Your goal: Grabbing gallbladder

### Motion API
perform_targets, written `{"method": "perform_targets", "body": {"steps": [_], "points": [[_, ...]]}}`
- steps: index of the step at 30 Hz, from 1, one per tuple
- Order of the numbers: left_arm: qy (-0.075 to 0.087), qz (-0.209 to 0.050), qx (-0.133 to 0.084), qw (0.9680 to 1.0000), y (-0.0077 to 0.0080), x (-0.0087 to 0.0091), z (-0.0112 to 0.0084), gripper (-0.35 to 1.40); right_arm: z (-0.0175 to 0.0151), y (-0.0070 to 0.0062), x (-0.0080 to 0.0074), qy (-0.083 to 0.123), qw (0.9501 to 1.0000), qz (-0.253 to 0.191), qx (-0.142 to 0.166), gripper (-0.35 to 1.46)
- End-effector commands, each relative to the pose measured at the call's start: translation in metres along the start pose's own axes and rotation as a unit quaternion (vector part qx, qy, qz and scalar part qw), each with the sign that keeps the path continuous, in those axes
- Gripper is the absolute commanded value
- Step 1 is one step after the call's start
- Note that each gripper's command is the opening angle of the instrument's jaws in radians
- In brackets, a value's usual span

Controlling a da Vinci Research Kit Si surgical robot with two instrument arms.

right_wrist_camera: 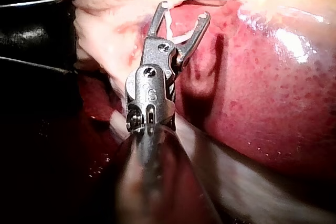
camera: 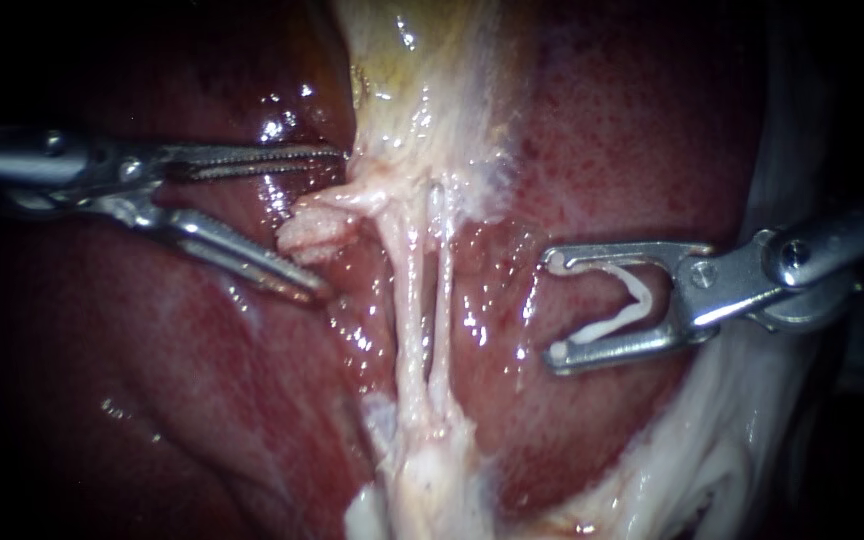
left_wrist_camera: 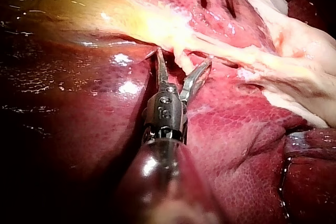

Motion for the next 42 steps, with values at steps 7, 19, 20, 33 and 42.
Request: {"method": "perform_targets", "body": {"steps": [7, 19, 20, 33, 42], "points": [[0.001, -0.007, -0.009, 0.9999, 0.0004, 0.0005, -0.0002, 0.53, 0.0, 0.0, 0.0, 0.0, 1.0, 0.0, 0.0, 0.48], [0.001, -0.03, -0.012, 0.9995, 0.0002, 0.0007, -0.0008, 0.29, 0.0, 0.0, 0.0, 0.0, 1.0, 0.0, 0.0, 0.48], [0.001, -0.03, -0.013, 0.9995, 0.0001, 0.0006, -0.0008, 0.24, 0.0, 0.0, 0.0, 0.0, 1.0, 0.0, 0.0, 0.48], [0.0, -0.056, -0.012, 0.9984, 0.0001, 0.0008, -0.0017, -0.35, 0.0, 0.0, 0.0, 0.0, 1.0, 0.0, 0.0, 0.48], [-0.001, -0.073, -0.009, 0.9973, 0.0008, 0.0018, -0.0035, -0.35, 0.0, 0.0, 0.0, 0.0, 1.0, 0.0, 0.0, 0.48]]}}
